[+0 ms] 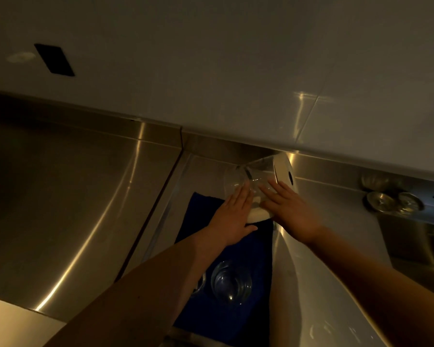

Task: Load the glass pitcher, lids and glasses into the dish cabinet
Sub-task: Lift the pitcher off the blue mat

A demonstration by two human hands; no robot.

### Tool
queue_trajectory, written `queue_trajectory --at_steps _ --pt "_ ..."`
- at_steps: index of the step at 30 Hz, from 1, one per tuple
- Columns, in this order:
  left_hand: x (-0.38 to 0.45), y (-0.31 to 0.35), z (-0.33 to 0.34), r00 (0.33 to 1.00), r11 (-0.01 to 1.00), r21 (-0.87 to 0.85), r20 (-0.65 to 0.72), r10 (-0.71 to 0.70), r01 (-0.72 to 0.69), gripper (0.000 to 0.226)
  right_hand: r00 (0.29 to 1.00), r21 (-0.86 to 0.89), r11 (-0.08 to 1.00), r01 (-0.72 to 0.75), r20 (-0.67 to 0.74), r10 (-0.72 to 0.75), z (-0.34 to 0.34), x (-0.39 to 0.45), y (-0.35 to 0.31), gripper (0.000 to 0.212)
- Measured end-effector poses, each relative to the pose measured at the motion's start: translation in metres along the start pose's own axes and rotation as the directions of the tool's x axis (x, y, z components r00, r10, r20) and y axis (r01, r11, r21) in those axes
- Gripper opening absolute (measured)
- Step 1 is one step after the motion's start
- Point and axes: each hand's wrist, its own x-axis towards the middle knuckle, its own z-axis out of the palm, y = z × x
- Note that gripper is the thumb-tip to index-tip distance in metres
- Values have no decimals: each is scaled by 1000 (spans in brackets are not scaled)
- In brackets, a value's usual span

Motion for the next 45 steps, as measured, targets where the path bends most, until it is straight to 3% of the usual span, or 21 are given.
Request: queue_trajectory --at_steps 5,9,16,26,38,45 --pt "11 10 0 1000 999 38 19 14 -14 76 998 29 998 -56 -15 56 16 -10 6 47" --pt "17 16 -2 999 999 -3 -17 36 -36 81 992 60 990 -129 11 129 20 -15 10 44" --pt "18 11 -16 995 994 43 -15 102 -101 71 984 111 978 -178 28 176 15 -11 5 59" --pt "-18 -14 -62 975 975 160 -141 175 -152 67 976 135 978 -160 -127 177 -13 18 -34 65" --pt "-68 -44 -79 965 943 285 -144 220 -172 56 964 298 925 -235 -53 261 3 36 -95 67" --pt "-66 -46 -66 977 958 224 -78 199 -178 60 945 336 886 -320 45 324 11 26 -107 76"
